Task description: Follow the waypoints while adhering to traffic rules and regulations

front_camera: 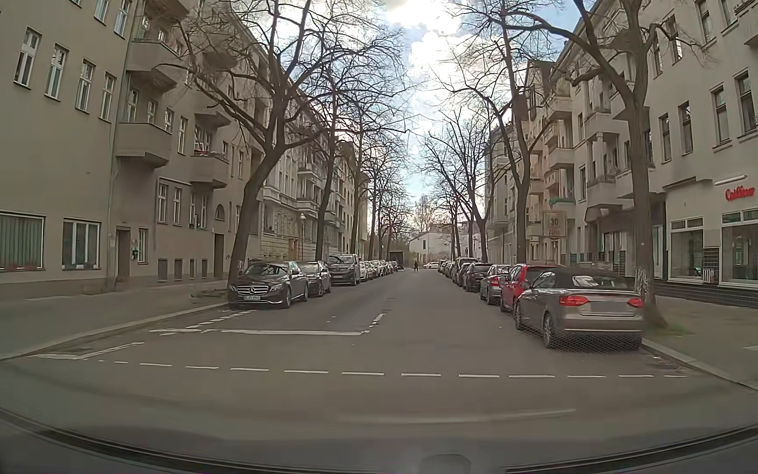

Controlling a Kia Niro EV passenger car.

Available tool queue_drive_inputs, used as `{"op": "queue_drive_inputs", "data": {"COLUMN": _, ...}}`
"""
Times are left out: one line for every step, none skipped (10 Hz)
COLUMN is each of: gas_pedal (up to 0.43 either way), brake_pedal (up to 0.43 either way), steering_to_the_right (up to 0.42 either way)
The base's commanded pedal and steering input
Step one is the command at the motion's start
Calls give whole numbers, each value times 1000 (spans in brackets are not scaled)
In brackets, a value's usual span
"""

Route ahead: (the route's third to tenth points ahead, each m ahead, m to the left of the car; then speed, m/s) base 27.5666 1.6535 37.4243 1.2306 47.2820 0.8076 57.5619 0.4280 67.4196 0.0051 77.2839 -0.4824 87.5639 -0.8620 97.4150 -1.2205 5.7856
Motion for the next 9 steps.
{"op": "queue_drive_inputs", "data": {"gas_pedal": 79, "brake_pedal": 24, "steering_to_the_right": 24}}
{"op": "queue_drive_inputs", "data": {"gas_pedal": 79, "brake_pedal": 24, "steering_to_the_right": 23}}
{"op": "queue_drive_inputs", "data": {"gas_pedal": 79, "brake_pedal": 24, "steering_to_the_right": 22}}
{"op": "queue_drive_inputs", "data": {"gas_pedal": 79, "brake_pedal": 24, "steering_to_the_right": 21}}
{"op": "queue_drive_inputs", "data": {"gas_pedal": 79, "brake_pedal": 24, "steering_to_the_right": 20}}
{"op": "queue_drive_inputs", "data": {"gas_pedal": 79, "brake_pedal": 24, "steering_to_the_right": 19}}
{"op": "queue_drive_inputs", "data": {"gas_pedal": 79, "brake_pedal": 24, "steering_to_the_right": 17}}
{"op": "queue_drive_inputs", "data": {"gas_pedal": 79, "brake_pedal": 24, "steering_to_the_right": 16}}
{"op": "queue_drive_inputs", "data": {"gas_pedal": 79, "brake_pedal": 24, "steering_to_the_right": 15}}
